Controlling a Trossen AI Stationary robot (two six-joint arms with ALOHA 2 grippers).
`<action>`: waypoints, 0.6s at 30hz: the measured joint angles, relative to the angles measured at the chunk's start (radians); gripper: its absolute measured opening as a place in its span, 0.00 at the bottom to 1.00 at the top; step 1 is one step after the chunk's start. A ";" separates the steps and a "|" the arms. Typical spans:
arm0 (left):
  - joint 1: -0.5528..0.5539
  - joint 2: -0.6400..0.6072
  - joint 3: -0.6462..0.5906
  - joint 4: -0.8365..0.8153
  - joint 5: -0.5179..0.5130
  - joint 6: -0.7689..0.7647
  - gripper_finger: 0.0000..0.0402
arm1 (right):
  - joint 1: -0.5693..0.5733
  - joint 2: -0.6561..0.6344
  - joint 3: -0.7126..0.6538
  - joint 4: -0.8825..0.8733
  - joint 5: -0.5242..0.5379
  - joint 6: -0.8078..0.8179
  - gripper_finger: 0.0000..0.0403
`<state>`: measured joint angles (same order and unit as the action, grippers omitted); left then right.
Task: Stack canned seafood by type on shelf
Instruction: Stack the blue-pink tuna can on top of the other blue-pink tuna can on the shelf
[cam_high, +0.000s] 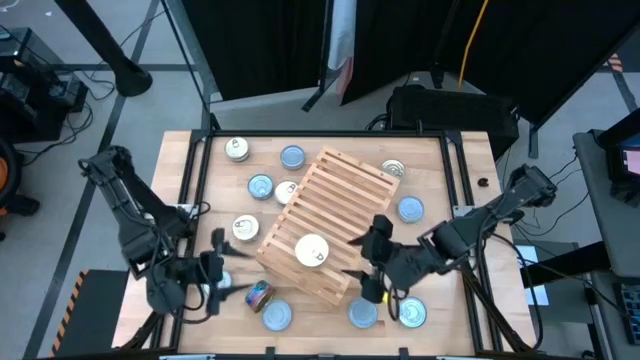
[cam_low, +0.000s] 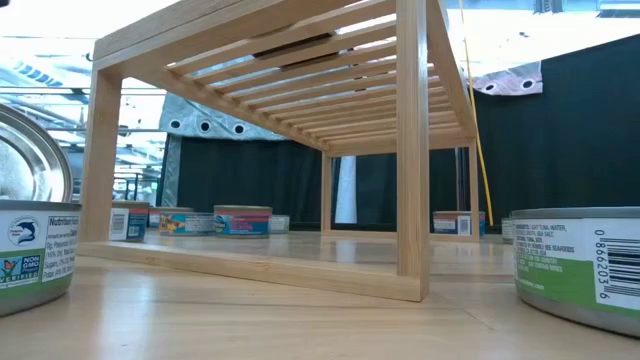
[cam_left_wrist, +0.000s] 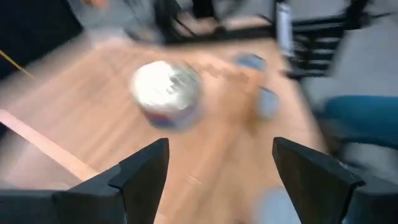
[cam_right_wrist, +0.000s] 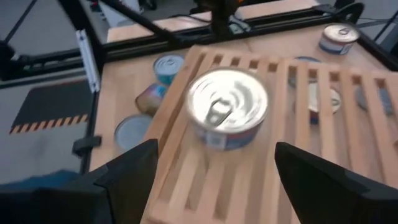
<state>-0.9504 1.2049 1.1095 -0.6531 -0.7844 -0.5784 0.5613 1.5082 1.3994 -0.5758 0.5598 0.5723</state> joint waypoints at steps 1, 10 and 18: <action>-0.014 0.007 -0.001 -0.010 0.066 -0.081 0.73 | 0.015 0.000 0.000 -0.005 0.009 0.004 0.78; -0.147 0.181 -0.002 -0.008 0.275 -0.643 0.73 | 0.103 -0.015 0.000 -0.019 0.152 -0.046 0.78; -0.128 0.410 -0.001 -0.034 0.260 -0.915 0.72 | 0.102 -0.023 0.000 -0.020 0.150 -0.054 0.78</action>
<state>-1.0787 1.6150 1.1089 -0.6871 -0.5241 -1.4932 0.6632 1.4855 1.3998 -0.5961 0.7099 0.5184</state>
